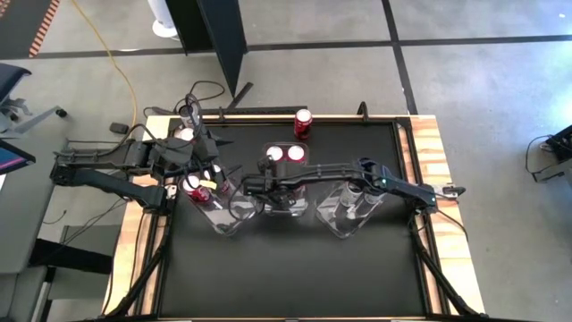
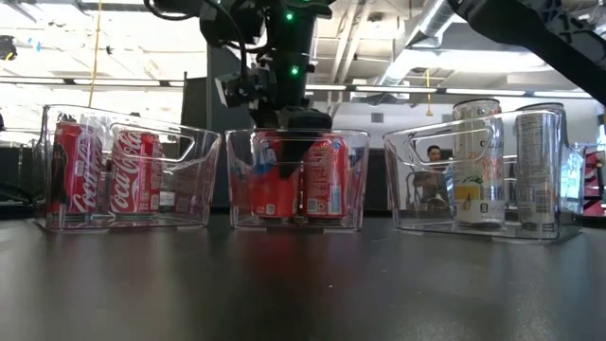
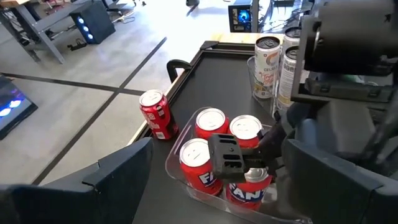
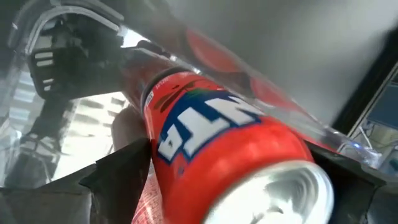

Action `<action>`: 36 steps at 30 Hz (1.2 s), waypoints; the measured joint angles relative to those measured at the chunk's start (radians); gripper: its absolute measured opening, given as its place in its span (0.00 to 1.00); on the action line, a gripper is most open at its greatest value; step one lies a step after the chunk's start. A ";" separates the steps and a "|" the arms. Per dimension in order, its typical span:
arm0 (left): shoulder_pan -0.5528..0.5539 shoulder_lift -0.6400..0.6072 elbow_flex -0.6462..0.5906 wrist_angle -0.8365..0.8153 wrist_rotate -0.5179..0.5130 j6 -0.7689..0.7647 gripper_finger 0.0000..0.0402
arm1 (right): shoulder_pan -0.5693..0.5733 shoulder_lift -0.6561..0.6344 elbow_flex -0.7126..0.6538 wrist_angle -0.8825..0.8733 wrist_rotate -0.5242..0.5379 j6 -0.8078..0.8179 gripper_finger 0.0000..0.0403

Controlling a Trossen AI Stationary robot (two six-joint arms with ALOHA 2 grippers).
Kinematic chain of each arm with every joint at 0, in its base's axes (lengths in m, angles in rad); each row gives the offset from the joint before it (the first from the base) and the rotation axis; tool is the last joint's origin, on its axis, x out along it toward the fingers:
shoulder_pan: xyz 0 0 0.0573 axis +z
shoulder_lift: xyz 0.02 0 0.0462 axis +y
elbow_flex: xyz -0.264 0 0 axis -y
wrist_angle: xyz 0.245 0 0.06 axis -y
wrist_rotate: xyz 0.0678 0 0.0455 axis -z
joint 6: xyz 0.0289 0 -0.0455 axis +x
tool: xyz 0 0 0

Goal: Sort soda cans
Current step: Put the orange soda can into the center transparent bin

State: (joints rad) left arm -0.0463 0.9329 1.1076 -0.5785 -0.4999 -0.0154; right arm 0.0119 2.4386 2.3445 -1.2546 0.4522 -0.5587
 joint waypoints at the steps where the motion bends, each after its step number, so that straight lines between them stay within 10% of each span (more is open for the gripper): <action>1: 0.000 0.000 0.000 0.000 0.000 0.000 0.88 | 0.002 0.000 0.004 0.003 0.004 -0.001 0.99; 36: 0.000 0.000 0.000 -0.007 0.000 -0.026 0.88 | 0.041 -0.007 0.012 -0.069 0.204 0.009 0.98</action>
State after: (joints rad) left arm -0.0463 0.9329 1.1076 -0.5854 -0.4999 -0.0415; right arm 0.0529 2.4317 2.3566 -1.3239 0.6560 -0.5495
